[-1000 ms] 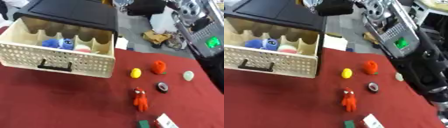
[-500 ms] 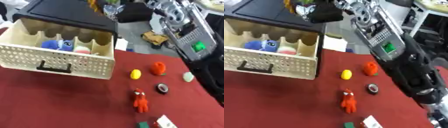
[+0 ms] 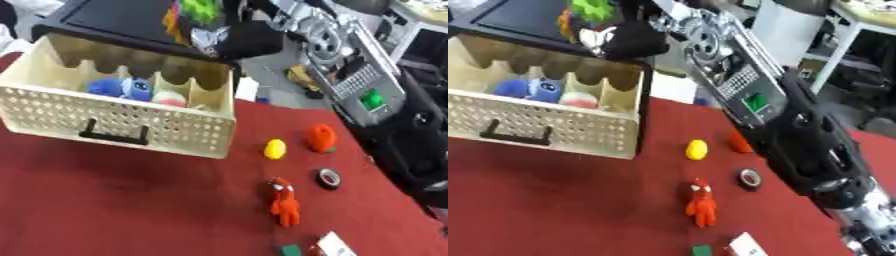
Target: Pick up objects from table and place into drawer.
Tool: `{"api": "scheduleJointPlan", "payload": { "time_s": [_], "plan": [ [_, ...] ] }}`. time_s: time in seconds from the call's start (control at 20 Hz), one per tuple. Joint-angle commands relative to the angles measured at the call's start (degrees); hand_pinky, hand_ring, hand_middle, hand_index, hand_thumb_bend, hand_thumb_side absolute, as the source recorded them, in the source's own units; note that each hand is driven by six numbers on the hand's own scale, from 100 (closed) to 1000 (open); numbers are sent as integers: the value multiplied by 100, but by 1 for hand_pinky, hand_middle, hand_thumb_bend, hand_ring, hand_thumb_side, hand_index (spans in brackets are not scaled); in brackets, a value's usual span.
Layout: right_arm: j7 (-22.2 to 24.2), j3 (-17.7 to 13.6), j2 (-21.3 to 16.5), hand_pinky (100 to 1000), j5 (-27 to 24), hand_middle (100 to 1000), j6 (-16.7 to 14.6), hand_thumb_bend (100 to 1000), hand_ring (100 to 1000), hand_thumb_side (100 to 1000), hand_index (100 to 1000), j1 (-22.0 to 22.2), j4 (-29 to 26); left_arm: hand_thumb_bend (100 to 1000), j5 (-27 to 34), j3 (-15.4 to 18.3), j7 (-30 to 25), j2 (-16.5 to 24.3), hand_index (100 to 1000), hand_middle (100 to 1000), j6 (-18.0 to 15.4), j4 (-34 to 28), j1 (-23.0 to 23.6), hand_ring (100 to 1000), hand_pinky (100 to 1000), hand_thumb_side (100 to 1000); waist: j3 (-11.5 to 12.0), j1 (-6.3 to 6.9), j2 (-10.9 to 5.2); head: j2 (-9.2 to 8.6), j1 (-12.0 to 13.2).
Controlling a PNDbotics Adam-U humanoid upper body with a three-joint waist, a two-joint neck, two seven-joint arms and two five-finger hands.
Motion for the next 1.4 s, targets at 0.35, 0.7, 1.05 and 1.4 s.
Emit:
{"api": "scheduleJointPlan", "payload": {
  "time_s": [0.35, 0.7, 1.05, 1.4],
  "plan": [
    [17, 12, -1, 348, 251, 274, 2, 218, 479, 449, 422, -128, 85, 100, 31, 4, -30, -10, 765, 384, 7, -72, -97, 337, 415, 1000, 32, 41, -100, -136, -91],
    [108, 54, 3, 357, 413, 289, -18, 222, 485, 459, 441, -121, 100, 100, 31, 5, -34, -19, 763, 384, 11, -72, -83, 337, 415, 1000, 5, 64, -101, -116, -83],
    [168, 93, -9, 391, 761, 312, -65, 213, 507, 487, 475, -91, 165, 100, 37, -1, -51, -36, 763, 383, 7, -72, -76, 337, 415, 1000, 9, 80, -93, -145, -140],
    [119, 134, 28, 388, 1064, 310, -46, 192, 506, 489, 470, -67, 311, 100, 35, -2, -58, -49, 762, 382, 9, -72, -69, 337, 415, 1000, 3, 92, -67, -191, -165]
  ]
}}
